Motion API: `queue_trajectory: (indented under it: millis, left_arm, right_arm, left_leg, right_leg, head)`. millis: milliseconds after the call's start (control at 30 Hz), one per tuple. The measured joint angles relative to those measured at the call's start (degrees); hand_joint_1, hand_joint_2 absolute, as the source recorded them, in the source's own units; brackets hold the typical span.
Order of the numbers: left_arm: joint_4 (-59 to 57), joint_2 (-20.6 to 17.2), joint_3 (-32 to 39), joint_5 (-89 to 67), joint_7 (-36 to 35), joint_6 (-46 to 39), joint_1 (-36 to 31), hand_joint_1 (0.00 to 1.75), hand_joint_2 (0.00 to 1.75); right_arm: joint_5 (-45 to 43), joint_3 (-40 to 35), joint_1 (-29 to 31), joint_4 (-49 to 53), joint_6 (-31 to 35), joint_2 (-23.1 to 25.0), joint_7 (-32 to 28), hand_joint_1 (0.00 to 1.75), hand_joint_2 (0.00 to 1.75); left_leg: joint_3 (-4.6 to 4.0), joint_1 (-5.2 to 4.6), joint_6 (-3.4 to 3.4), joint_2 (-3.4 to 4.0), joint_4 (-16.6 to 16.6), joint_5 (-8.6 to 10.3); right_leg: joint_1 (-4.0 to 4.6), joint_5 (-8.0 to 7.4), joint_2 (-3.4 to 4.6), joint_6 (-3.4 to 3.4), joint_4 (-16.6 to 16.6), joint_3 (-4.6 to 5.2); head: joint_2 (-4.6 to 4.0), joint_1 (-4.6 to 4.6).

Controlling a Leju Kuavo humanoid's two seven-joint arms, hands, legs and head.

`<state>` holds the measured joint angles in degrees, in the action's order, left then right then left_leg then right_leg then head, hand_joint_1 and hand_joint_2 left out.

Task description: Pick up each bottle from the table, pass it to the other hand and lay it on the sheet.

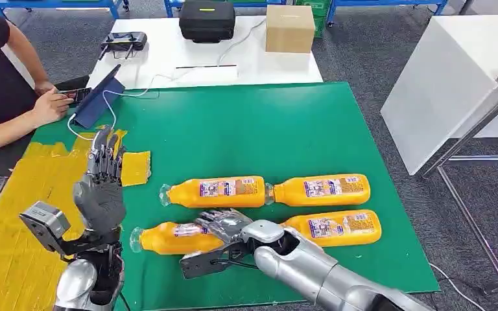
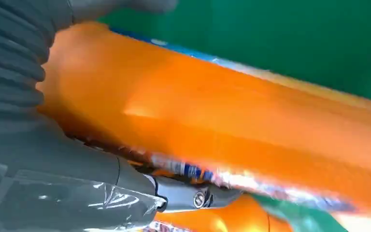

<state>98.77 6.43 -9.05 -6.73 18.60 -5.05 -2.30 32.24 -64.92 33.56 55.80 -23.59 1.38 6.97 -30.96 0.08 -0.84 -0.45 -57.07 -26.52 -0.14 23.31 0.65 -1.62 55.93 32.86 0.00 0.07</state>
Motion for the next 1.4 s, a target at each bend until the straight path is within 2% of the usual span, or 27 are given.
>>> queue_trajectory:
  millis: [267,633,800,900,1100,1133,1267,1400]
  left_arm:
    - [-1.4,-0.4,-0.9,0.7,0.4,-0.5,-1.0,0.00,0.00]
    - [-1.5,-0.5,-1.0,1.6,-0.4,-4.6,-1.0,0.00,0.00]
    - [-1.5,-0.5,0.1,3.3,-1.4,-10.7,-0.7,0.00,0.00]
    - [-0.5,-0.5,2.1,5.3,-1.0,-13.9,0.8,0.00,0.00]
    - [0.7,-0.7,4.5,6.0,-0.7,-14.6,2.5,0.00,0.00]
    - [0.8,-0.7,4.6,6.0,-0.7,-14.7,2.5,0.00,1.75]
    - [1.0,-0.7,4.9,6.3,-0.7,-15.1,2.8,0.00,1.75]
    - [2.4,-0.7,6.3,10.3,-2.3,-13.7,5.3,0.00,1.75]
  right_arm:
    - [-1.5,-3.4,2.2,-3.4,-1.7,-0.7,-1.2,1.75,1.75]
    - [-4.2,-3.1,1.7,-4.2,1.7,-0.5,0.7,1.75,1.75]
    - [-7.4,-0.2,-0.7,-3.8,9.7,-0.6,3.2,1.75,1.75]
    - [-8.8,4.4,-5.2,0.1,16.5,-1.2,4.2,1.75,1.75]
    - [-9.2,9.7,-9.6,5.3,17.4,-2.3,4.9,1.75,1.75]
    - [-9.2,10.1,-9.9,5.7,17.4,-2.3,5.0,1.75,1.75]
    - [-9.4,11.4,-11.3,7.0,18.8,-2.5,4.4,1.75,1.75]
    - [-10.8,15.2,-16.5,13.4,22.6,-3.4,3.4,1.75,1.75]
  left_leg:
    - [0.34,0.00,0.01,-0.01,0.0,-0.01]
    - [0.56,-0.01,0.00,0.00,0.0,0.00]
    - [0.62,0.00,0.01,0.01,0.0,0.00]
    - [0.56,0.01,0.01,0.02,0.0,-0.01]
    - [0.36,0.01,0.01,0.05,0.0,0.01]
    - [0.35,0.01,0.01,0.07,0.0,0.01]
    - [0.27,0.01,0.01,0.08,0.0,0.00]
    - [0.00,0.01,0.00,0.06,0.0,0.00]
  right_leg:
    - [0.01,0.00,0.00,0.00,0.0,-0.30]
    - [0.01,-0.02,0.00,0.00,0.0,-0.56]
    - [0.02,-0.04,0.00,0.03,0.0,-0.62]
    - [0.04,-0.05,0.00,0.06,0.0,-0.57]
    - [0.04,-0.10,0.00,0.13,0.0,-0.37]
    - [0.04,-0.10,0.00,0.13,0.0,-0.35]
    - [0.04,-0.10,0.00,0.13,0.0,-0.28]
    - [0.03,-0.10,-0.01,0.13,0.0,-0.06]
  head:
    - [0.00,0.00]
    - [0.00,-0.02]
    - [0.00,0.00]
    - [0.00,0.00]
    - [0.00,0.00]
    - [0.00,0.00]
    - [0.00,0.00]
    - [0.00,0.00]
